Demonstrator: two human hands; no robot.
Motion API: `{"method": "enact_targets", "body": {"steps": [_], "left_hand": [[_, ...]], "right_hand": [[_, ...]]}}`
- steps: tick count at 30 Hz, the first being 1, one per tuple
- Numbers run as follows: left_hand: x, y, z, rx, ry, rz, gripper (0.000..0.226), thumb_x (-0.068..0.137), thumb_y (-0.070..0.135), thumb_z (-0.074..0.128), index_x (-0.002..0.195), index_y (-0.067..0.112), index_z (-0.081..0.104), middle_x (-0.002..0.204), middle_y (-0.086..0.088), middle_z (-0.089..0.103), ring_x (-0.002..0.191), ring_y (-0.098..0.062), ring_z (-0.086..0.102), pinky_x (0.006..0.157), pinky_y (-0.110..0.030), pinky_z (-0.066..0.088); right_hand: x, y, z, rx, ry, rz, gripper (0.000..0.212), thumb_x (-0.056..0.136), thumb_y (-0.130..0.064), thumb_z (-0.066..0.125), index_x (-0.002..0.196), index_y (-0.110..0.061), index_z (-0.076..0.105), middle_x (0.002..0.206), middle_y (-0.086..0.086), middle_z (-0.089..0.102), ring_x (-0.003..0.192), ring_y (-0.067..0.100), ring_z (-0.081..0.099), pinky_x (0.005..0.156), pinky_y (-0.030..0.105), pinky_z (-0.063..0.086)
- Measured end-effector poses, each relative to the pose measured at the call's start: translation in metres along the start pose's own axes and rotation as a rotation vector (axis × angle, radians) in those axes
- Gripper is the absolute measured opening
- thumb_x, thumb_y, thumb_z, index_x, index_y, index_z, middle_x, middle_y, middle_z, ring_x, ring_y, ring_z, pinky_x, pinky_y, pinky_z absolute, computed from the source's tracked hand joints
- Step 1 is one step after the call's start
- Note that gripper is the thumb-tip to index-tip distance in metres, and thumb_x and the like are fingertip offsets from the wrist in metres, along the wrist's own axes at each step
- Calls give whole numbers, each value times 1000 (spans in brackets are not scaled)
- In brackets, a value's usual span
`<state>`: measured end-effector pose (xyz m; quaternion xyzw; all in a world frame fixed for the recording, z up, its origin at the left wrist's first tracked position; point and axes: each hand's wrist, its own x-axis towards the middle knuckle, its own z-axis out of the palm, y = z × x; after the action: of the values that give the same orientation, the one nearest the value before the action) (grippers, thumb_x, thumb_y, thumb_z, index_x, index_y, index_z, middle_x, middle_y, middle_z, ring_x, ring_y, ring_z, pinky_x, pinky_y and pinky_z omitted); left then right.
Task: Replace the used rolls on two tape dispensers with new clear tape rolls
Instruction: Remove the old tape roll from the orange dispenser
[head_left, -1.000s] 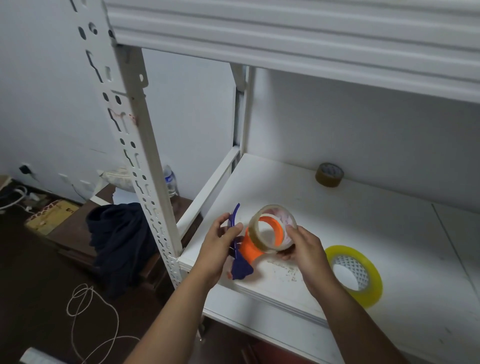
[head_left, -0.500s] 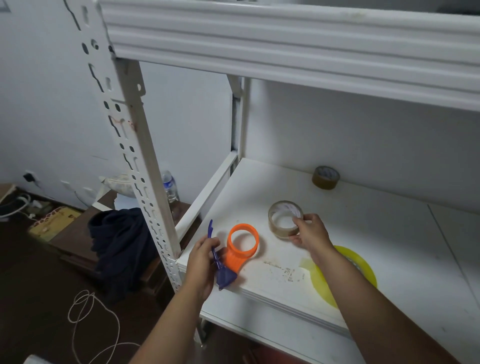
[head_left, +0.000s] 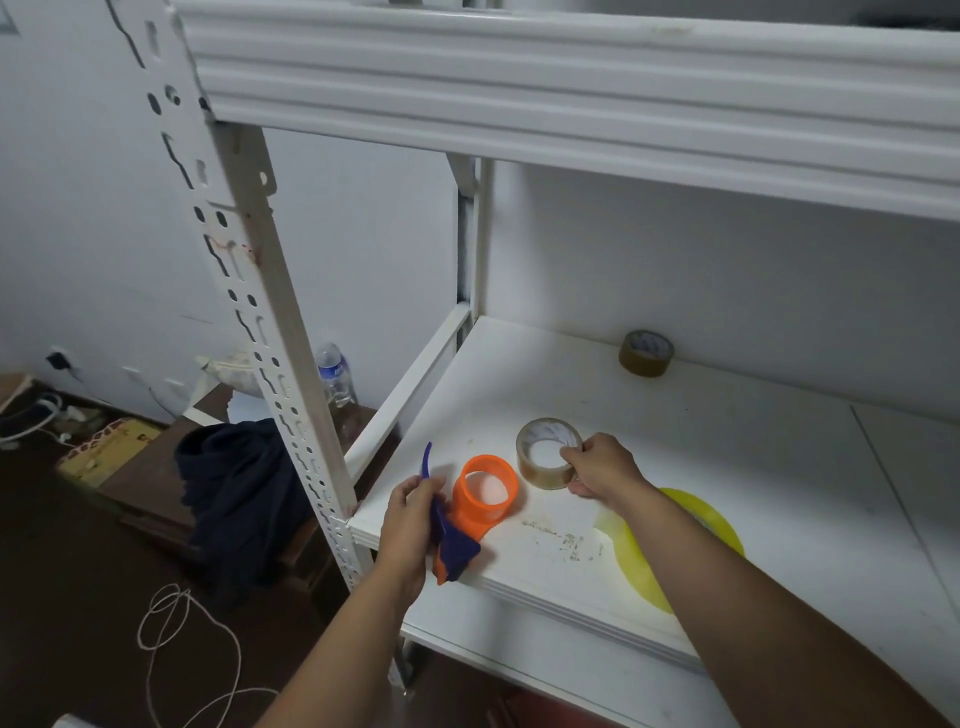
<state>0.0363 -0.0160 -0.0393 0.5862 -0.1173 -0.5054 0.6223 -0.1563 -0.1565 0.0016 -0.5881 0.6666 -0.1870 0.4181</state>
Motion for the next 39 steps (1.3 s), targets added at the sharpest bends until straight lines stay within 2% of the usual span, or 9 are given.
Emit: {"method": "enact_targets", "body": {"steps": [9, 12, 16, 20, 26, 30, 33, 36, 39], "left_hand": [[3, -3, 1, 63, 36, 17, 34, 92, 32, 60, 120, 13, 54, 96, -10, 64, 83, -22, 61, 71, -33, 51], [4, -4, 0, 85, 37, 13, 35, 91, 34, 61, 118, 12, 55, 98, -11, 64, 85, -23, 61, 70, -33, 51], [7, -4, -3, 87, 34, 0, 36, 91, 35, 62, 115, 9, 58, 98, -13, 64, 87, -25, 61, 72, -34, 52], [9, -6, -3, 88, 31, 9, 35, 91, 35, 61, 115, 10, 58, 97, -13, 64, 88, -26, 62, 73, -35, 52], [8, -7, -2, 78, 39, 11, 32, 92, 33, 61, 114, 10, 58, 95, -12, 65, 86, -24, 61, 74, -35, 52], [9, -8, -2, 87, 40, 13, 35, 91, 35, 61, 116, 10, 58, 99, -13, 65, 89, -25, 62, 75, -35, 52], [8, -7, -1, 86, 47, 7, 34, 91, 35, 61, 115, 10, 58, 96, -12, 65, 87, -25, 62, 75, -36, 52], [8, -5, -1, 90, 51, 2, 35, 91, 36, 61, 115, 10, 58, 96, -12, 66, 86, -25, 62, 71, -34, 51], [6, -4, -1, 83, 43, 1, 35, 91, 36, 61, 115, 10, 58, 96, -12, 66, 85, -24, 62, 70, -32, 51]], "right_hand": [[3, 2, -1, -202, -4, -82, 23, 85, -33, 57, 77, -11, 58, 73, 14, 68, 70, 30, 66, 59, 28, 45], [1, 2, 1, -217, 28, -83, 26, 86, -36, 56, 95, -12, 56, 94, 13, 67, 85, 33, 66, 70, 33, 52], [-20, -1, 9, -458, 223, -347, 33, 92, -35, 49, 118, -14, 47, 118, 11, 59, 105, 35, 57, 81, 38, 47], [-35, -4, 27, -592, 97, -512, 29, 94, -35, 44, 116, -19, 52, 112, 9, 64, 98, 35, 59, 73, 36, 45], [-28, -1, 36, -635, 51, -539, 14, 94, -24, 39, 81, -20, 43, 96, 9, 66, 77, 32, 56, 58, 32, 34], [-24, -5, 39, -639, 117, -552, 14, 93, -23, 42, 92, -15, 54, 94, 9, 68, 74, 32, 55, 58, 32, 39], [-16, -11, 40, -604, 159, -540, 22, 93, -27, 45, 109, -14, 53, 101, 12, 67, 87, 35, 61, 66, 36, 49], [-2, -22, 37, -578, 47, -404, 50, 89, -34, 49, 133, -12, 35, 131, 18, 51, 114, 36, 53, 83, 41, 49], [3, -29, 36, -553, -89, -360, 80, 88, -40, 52, 149, -16, 7, 159, 11, 2, 145, 27, 9, 111, 43, 26]]}}
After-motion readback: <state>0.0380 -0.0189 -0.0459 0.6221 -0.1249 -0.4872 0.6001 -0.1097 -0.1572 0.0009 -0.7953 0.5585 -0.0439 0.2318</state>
